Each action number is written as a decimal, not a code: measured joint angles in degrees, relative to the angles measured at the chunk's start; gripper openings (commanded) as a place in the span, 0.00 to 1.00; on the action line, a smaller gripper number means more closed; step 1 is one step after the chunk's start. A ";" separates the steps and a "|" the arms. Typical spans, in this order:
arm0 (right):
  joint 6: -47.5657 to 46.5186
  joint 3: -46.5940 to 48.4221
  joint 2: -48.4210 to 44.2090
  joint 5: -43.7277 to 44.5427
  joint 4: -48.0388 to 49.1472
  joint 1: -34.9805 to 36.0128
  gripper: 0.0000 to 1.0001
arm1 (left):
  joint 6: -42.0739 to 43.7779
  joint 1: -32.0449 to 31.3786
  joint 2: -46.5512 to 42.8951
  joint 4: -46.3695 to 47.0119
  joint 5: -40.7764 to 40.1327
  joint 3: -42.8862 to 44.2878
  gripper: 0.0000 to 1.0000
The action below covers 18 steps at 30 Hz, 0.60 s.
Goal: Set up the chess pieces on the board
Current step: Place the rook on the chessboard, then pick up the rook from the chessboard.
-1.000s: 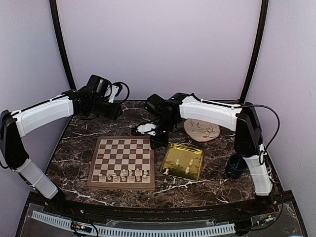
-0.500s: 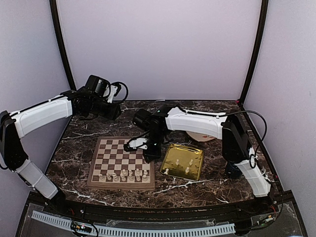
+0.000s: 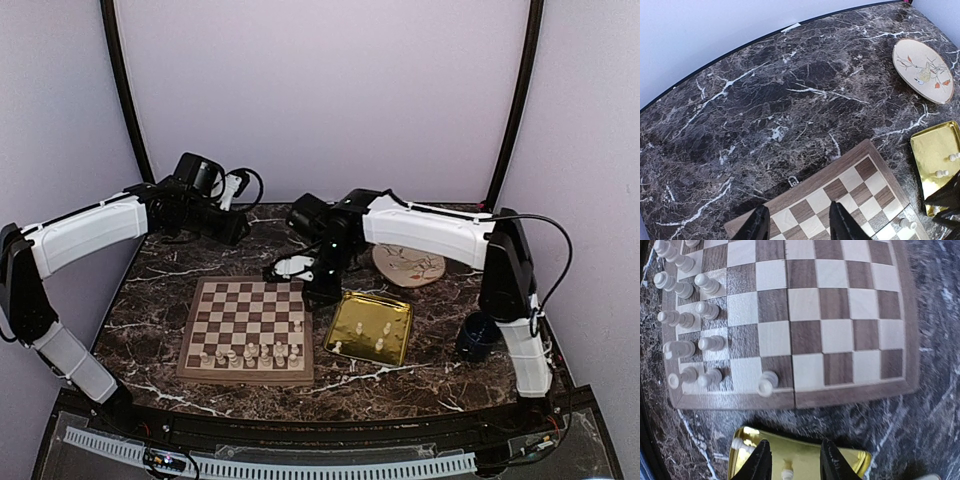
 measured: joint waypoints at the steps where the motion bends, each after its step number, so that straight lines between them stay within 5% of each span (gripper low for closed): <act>1: 0.00 -0.96 -1.66 -0.09 0.09 -0.68 0.35 | 0.20 0.00 0.15 0.00 1.01 0.00 0.40; 10: 0.13 -22.32 -24.20 -1.79 7.50 -11.93 0.35 | 3.54 -2.32 3.96 0.39 11.32 0.00 0.37; 18: 1.09 -49.96 -34.53 -6.40 21.27 -18.36 0.33 | 6.12 -14.21 11.98 -4.68 9.99 3.52 0.36</act>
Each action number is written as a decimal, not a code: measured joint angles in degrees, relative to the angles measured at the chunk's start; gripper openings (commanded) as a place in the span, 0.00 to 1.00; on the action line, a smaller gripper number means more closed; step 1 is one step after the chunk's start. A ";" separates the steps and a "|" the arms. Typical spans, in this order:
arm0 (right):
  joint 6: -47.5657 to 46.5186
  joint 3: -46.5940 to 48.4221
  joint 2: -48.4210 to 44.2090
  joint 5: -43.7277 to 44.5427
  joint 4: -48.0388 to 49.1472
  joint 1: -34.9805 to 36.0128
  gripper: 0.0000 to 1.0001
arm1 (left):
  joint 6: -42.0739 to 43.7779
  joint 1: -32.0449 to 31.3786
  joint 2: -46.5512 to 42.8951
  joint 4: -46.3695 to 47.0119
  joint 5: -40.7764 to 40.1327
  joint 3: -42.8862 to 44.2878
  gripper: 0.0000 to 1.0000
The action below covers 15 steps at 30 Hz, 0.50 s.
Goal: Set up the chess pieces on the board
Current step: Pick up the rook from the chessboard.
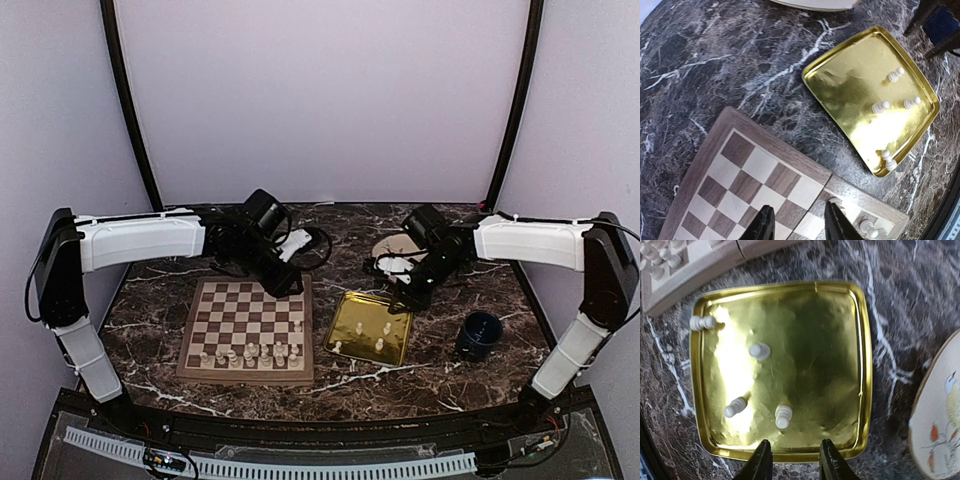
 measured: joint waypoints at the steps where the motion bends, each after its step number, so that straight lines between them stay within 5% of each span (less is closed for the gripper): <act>1: 0.22 -2.84 -0.35 -0.63 1.33 -1.03 0.33 | 0.00 -1.01 0.63 -0.94 -0.09 0.37 0.36; 15: 1.51 -9.42 -4.13 -2.29 12.35 -3.76 0.34 | -0.98 -5.22 5.20 -8.15 0.13 3.69 0.34</act>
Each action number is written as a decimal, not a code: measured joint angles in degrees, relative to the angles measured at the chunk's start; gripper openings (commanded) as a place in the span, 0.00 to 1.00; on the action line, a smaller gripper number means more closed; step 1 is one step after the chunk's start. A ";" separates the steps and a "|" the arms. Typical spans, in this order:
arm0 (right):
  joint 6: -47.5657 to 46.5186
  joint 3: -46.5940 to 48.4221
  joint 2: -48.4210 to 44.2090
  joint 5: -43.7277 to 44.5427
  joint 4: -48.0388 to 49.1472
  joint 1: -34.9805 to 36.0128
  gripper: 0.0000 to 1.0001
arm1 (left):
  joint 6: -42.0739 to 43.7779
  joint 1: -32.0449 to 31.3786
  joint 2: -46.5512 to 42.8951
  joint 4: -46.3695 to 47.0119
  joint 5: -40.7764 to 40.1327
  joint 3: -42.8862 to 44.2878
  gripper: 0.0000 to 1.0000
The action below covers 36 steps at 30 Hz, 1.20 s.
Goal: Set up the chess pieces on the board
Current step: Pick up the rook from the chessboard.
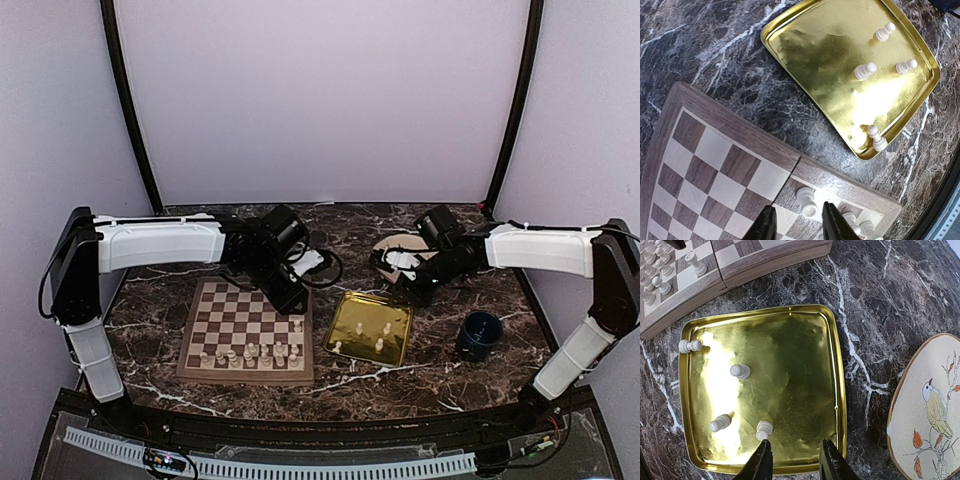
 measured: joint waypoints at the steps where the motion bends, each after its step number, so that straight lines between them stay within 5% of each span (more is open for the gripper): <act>1: -0.02 0.00 0.00 -0.02 0.22 0.00 0.33 | 0.00 -0.35 0.39 -0.26 0.00 0.15 0.34; 14: -0.31 0.00 0.09 -0.20 0.44 -0.02 0.33 | 0.02 -2.49 5.84 -3.78 -3.15 2.69 0.32; 36: -1.22 0.00 0.85 -1.31 -0.02 -0.02 0.33 | -0.39 -2.60 6.25 -6.62 -5.29 2.54 0.07</act>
